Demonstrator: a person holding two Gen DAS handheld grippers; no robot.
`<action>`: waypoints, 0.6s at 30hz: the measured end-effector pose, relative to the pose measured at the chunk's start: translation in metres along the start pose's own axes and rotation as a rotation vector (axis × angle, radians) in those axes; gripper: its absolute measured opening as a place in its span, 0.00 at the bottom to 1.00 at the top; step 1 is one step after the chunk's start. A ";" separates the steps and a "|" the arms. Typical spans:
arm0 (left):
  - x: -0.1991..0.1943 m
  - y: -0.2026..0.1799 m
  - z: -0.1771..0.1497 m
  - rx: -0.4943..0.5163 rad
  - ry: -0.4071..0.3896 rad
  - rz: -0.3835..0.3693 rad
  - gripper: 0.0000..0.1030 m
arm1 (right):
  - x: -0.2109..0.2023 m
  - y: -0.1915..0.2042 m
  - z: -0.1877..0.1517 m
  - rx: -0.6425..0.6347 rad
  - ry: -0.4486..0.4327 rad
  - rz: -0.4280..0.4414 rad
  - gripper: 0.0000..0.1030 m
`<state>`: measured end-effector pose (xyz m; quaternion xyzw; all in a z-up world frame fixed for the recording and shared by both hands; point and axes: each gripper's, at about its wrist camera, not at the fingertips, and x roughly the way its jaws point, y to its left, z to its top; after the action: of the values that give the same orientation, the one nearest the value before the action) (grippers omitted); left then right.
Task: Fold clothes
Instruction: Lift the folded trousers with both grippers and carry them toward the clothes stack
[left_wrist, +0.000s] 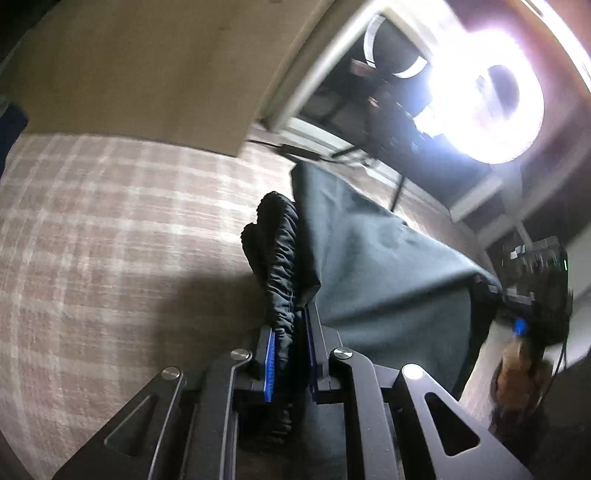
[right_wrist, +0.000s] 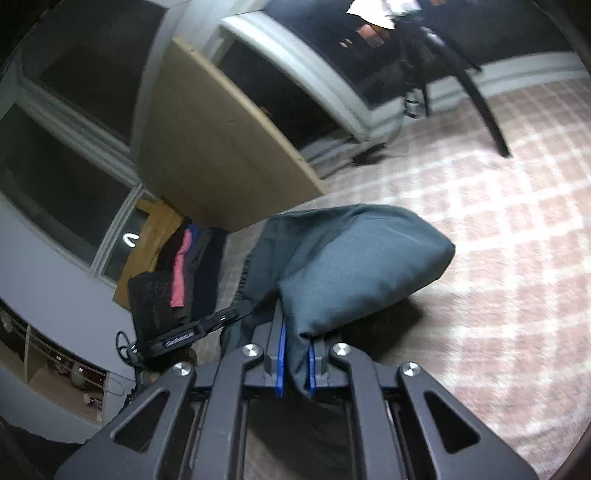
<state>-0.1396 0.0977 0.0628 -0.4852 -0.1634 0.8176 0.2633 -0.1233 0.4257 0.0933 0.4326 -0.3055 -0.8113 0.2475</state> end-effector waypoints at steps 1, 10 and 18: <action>0.005 0.002 -0.001 -0.025 0.014 -0.011 0.12 | -0.001 -0.007 -0.002 0.023 0.007 -0.008 0.08; -0.063 -0.022 0.011 0.003 -0.117 -0.019 0.11 | -0.030 0.075 0.015 -0.160 -0.064 0.006 0.08; -0.192 -0.014 0.019 0.043 -0.295 0.066 0.11 | -0.013 0.193 0.014 -0.370 -0.090 0.064 0.08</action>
<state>-0.0771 -0.0042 0.2154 -0.3592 -0.1669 0.8915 0.2198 -0.1020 0.3053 0.2436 0.3332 -0.1756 -0.8638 0.3346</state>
